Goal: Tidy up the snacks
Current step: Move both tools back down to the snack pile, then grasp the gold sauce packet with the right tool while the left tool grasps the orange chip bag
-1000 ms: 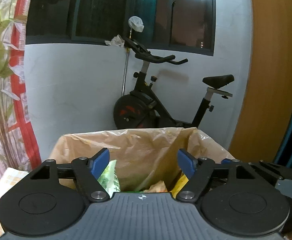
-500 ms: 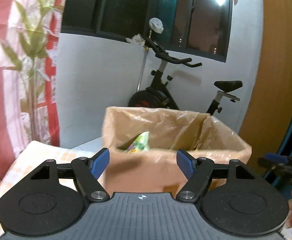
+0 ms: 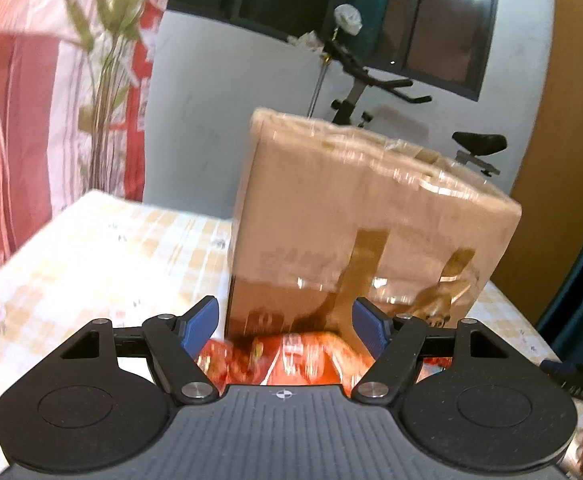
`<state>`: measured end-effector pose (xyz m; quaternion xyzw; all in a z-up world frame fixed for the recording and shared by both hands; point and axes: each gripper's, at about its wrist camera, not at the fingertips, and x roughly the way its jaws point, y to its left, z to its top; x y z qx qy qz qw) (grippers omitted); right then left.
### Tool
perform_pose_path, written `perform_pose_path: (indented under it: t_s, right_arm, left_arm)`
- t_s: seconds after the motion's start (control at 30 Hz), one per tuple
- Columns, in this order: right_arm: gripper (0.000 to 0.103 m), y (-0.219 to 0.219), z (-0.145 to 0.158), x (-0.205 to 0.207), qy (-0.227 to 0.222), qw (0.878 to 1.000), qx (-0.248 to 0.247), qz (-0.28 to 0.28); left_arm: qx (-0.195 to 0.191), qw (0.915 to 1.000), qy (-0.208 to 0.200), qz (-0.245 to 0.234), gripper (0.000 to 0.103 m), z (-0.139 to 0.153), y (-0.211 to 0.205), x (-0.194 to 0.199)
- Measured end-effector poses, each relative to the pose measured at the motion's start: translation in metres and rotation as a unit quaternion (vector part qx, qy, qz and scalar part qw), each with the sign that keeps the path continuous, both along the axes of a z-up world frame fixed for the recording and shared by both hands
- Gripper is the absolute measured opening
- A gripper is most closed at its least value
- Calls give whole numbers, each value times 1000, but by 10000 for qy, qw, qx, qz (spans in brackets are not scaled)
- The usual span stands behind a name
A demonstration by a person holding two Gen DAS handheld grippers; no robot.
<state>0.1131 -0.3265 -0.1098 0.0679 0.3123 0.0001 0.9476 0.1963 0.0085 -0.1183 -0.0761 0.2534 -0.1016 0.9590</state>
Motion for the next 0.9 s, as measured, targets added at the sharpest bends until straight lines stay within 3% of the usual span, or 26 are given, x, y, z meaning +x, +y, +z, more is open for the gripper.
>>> perform_pose_path:
  t_s: [0.17,0.37,0.47,0.5,0.57,0.77,0.9]
  right_arm:
    - [76,17,-29,1,492,9973,-516,164]
    - [77,11,-42,9,782,9961,-381,124]
    - [78,18,-47,9,797,9946,-624,211]
    - [76,19,-47,10,803,9944,-643,231]
    - [61,21,-47,8,754,9946,-612,356]
    - [51,30,-45,6,730,9936,-544,670]
    - [51,55,-38,14,565,9909,-712,991]
  left_arm:
    - [-72,9997,205,105,75,-15,4,-6]
    - [-102,9991,342,237,75,-28,6,-13]
    - [-122,9988,377,277,75,-33,6,-18]
    - [-127,9988,379,297,75,-35,7,-19]
    - [-124,9987,368,331,75,-38,7,-23]
    - [-21,9986,385,366,75,-45,8,-29]
    - [-7,9988,391,311,75,-47,6,-29]
